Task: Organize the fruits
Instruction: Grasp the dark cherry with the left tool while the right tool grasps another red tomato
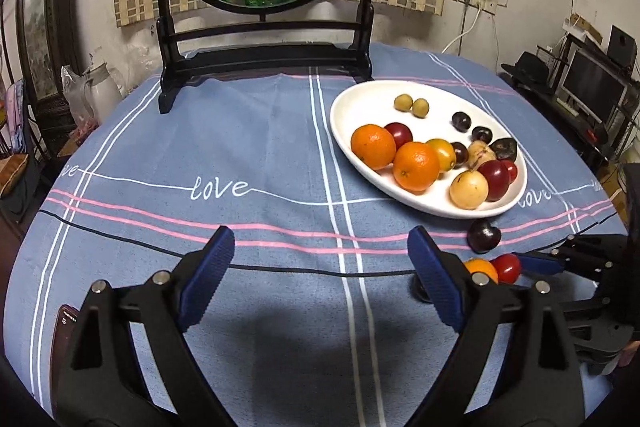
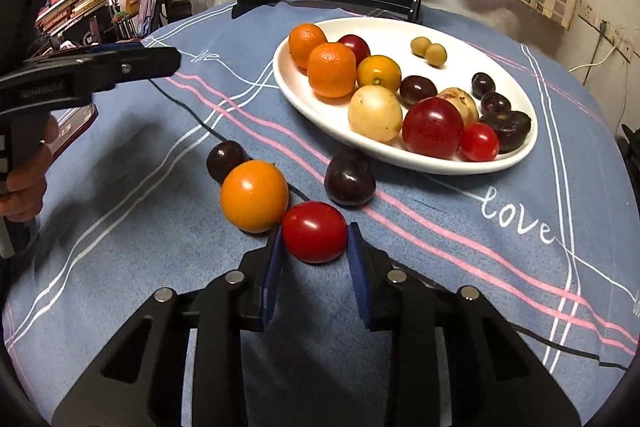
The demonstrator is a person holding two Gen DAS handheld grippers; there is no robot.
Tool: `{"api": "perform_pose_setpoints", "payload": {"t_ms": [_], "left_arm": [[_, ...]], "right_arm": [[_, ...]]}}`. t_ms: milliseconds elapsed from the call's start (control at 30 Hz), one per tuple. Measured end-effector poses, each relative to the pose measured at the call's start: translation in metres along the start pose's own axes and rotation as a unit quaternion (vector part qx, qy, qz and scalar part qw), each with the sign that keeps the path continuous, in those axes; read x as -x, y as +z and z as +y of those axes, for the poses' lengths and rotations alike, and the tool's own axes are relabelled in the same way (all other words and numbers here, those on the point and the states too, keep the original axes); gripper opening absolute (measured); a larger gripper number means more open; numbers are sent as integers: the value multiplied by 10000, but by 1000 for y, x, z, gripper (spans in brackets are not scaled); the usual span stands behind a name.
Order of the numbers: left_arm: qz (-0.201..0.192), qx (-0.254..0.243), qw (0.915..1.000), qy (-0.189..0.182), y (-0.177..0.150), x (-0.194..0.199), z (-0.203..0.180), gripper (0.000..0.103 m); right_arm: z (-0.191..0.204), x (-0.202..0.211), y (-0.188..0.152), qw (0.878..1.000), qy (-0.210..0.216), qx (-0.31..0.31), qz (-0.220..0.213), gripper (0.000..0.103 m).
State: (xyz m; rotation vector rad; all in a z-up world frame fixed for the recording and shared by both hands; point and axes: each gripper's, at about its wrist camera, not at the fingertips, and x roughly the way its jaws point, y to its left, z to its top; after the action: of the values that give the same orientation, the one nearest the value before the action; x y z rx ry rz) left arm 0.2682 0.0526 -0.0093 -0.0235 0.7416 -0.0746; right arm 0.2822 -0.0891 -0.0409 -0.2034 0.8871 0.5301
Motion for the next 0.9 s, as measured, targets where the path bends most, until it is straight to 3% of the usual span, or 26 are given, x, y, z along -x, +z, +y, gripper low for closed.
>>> {"api": "perform_pose_setpoints", "payload": {"t_ms": [133, 267, 367, 600, 900], "left_arm": [[238, -239, 9990, -284, -6, -11, -9, 88], [444, -665, 9949, -614, -14, -18, -27, 60], [555, -909, 9908, -836, -20, -22, -37, 52], [647, -1057, 9834, -1327, -23, -21, -40, 52], [845, -1432, 9769, -1341, -34, -36, -60, 53]], "right_arm": [[-10, 24, 2, 9990, -46, -283, -352, 32], [-21, 35, -1, 9974, 13, -560, -449, 32], [-23, 36, -1, 9972, 31, -608, -436, 32], [-24, 34, 0, 9970, 119, -681, -360, 32], [-24, 35, -1, 9969, 150, -697, -340, 32]]}}
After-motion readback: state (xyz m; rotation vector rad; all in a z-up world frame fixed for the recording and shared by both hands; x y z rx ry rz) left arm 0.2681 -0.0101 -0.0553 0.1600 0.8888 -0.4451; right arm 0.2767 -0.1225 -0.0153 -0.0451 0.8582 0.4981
